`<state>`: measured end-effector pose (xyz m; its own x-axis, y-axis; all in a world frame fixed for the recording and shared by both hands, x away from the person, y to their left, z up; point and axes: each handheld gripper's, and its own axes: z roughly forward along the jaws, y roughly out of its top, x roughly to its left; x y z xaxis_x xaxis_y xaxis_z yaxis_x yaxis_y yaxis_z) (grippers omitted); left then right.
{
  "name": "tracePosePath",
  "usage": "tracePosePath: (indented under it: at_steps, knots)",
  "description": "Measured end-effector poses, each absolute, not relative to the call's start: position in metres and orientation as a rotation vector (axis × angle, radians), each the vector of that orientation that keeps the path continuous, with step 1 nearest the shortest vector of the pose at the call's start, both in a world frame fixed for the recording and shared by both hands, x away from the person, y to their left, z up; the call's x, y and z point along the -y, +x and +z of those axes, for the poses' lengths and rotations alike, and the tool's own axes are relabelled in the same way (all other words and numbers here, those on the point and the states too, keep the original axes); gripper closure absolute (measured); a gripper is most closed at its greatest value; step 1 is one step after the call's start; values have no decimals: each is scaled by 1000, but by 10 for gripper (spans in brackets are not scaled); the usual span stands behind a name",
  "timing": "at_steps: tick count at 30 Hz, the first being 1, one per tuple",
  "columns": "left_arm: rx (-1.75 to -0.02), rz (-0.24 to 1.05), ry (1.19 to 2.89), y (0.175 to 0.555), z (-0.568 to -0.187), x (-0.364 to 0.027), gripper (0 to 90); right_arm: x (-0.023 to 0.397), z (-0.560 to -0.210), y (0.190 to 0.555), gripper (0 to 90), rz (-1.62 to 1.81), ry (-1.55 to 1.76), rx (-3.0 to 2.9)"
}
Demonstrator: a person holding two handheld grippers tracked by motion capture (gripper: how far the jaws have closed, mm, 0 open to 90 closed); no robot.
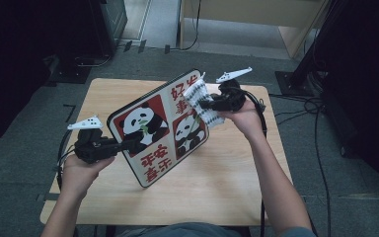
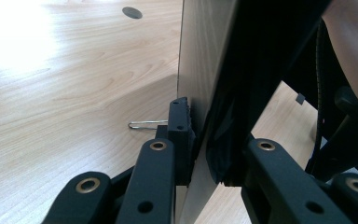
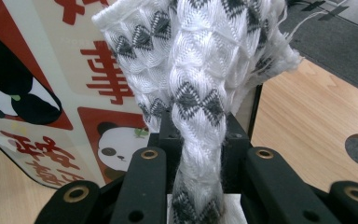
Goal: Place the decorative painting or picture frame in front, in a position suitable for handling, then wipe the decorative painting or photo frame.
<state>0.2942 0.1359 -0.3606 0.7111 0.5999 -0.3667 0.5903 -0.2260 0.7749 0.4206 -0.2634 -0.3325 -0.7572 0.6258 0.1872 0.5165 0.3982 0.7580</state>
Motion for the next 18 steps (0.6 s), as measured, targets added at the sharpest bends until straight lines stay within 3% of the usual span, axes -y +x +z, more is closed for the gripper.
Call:
tracePosePath:
  at_steps: [18]
  knots:
    - [-920,8,1899,294,-361,-136,789,263,-345,414,771,1261,1046,-2546]
